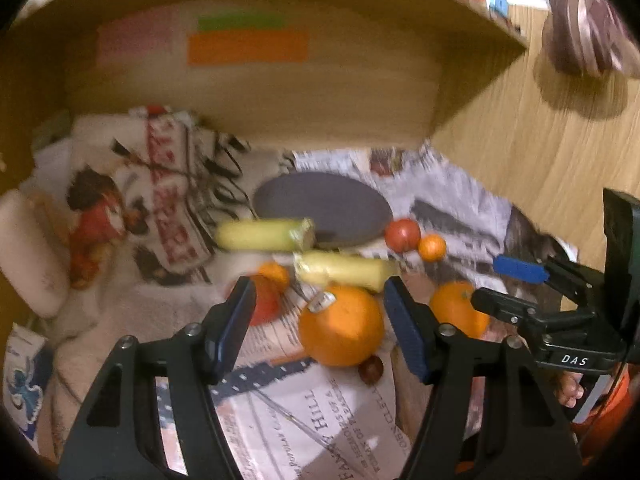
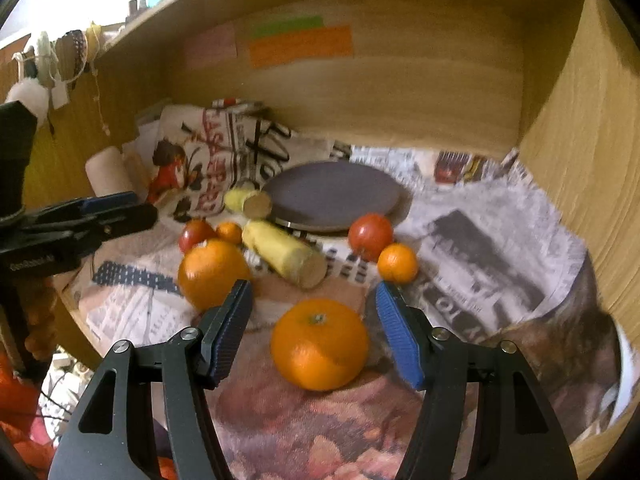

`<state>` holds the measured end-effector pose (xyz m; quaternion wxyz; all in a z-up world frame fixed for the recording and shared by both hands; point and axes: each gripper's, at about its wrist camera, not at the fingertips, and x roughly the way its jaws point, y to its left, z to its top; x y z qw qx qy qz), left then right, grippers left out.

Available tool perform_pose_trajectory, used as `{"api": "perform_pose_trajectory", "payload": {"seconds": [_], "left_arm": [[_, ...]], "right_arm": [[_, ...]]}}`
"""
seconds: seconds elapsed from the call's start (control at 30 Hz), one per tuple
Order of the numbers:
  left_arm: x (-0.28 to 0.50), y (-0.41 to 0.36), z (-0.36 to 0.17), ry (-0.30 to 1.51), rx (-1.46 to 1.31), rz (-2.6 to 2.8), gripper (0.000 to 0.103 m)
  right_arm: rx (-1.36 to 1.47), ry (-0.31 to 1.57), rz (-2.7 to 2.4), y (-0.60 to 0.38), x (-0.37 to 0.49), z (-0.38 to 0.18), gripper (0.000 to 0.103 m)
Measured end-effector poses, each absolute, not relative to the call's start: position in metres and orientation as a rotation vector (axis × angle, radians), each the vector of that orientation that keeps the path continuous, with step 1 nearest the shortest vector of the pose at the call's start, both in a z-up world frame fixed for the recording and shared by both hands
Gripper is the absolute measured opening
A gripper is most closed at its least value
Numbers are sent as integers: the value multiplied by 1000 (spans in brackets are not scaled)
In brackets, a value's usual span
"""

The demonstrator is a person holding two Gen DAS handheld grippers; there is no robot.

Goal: Organize fruits
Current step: 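Grasp the stickered orange with the left gripper while the right gripper grasps another orange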

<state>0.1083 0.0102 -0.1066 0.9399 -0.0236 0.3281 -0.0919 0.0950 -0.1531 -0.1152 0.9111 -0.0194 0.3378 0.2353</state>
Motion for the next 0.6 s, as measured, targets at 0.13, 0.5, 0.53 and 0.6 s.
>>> {"api": "perform_pose_trajectory", "payload": {"seconds": [0.13,0.5,0.53,0.6], "left_arm": [[120,2,-127,747,-40,-217,66],[150,-8,-165,895,-84,-261,69],[153,-9,-168,901,-89,-261,69],[157,-8,-171,910,-101,-264,69]], "right_arm": [[-20,747,503,-152,101,-126,61],[-70,785,499,-146,104,-139,72],[-65,798,497,-146,106,-142,72],[-38,837,504,-149,112,-149,72]]}}
